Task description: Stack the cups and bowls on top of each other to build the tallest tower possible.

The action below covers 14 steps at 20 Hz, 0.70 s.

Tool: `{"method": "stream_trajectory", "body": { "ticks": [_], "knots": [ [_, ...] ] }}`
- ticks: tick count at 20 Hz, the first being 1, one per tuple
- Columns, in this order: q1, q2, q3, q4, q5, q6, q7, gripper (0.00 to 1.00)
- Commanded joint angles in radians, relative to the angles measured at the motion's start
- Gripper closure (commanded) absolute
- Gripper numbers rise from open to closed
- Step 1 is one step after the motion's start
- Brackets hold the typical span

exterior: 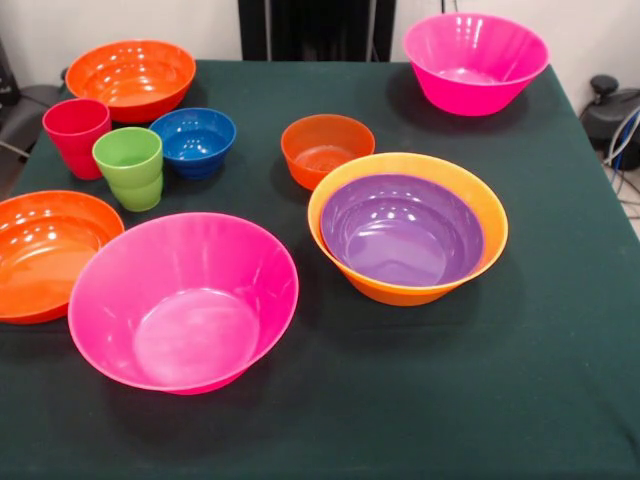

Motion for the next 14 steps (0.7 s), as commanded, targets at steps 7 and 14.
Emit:
{"method": "stream_trajectory", "body": {
  "ticks": [7,14],
  "knots": [
    [0.107,-0.084,-0.430,0.063,-0.211,-0.252,-0.071,0.00],
    [0.141,-0.080,-0.513,0.051,-0.221,-0.330,-0.122,0.00]
  ]
}}
